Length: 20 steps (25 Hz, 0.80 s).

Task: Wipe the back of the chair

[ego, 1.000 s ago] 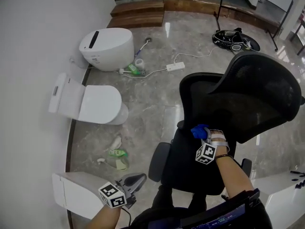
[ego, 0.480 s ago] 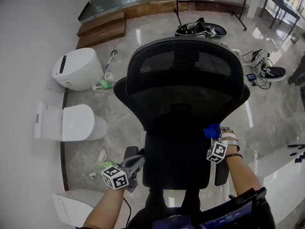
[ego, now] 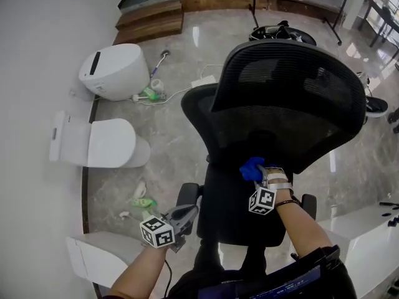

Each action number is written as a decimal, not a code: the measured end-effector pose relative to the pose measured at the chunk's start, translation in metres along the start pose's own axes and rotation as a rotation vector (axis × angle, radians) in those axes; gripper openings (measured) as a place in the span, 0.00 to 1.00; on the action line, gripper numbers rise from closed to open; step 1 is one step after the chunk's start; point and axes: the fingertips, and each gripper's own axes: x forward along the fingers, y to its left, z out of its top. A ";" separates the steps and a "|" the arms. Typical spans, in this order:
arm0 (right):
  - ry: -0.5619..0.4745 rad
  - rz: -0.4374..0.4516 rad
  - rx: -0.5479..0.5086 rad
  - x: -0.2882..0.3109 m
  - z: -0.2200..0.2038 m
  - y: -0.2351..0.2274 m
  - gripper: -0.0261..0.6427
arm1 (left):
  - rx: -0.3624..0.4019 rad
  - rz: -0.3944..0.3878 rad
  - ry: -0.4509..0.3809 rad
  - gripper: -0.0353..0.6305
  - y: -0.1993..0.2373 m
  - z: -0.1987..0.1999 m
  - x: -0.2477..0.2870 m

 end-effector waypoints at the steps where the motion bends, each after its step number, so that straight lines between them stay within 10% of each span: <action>1: -0.026 0.012 -0.021 0.012 0.030 0.007 0.22 | -0.006 -0.001 0.007 0.06 0.007 -0.006 -0.011; 6: -0.119 0.060 -0.125 0.056 0.155 0.032 0.22 | -0.035 0.014 0.001 0.06 0.036 -0.022 -0.059; 10: -0.102 0.068 -0.150 0.078 0.179 0.038 0.22 | -0.051 0.027 -0.005 0.06 0.053 -0.031 -0.083; 20: 0.108 0.042 -0.124 0.056 0.009 0.014 0.22 | -0.053 -0.021 0.033 0.06 0.024 -0.034 -0.043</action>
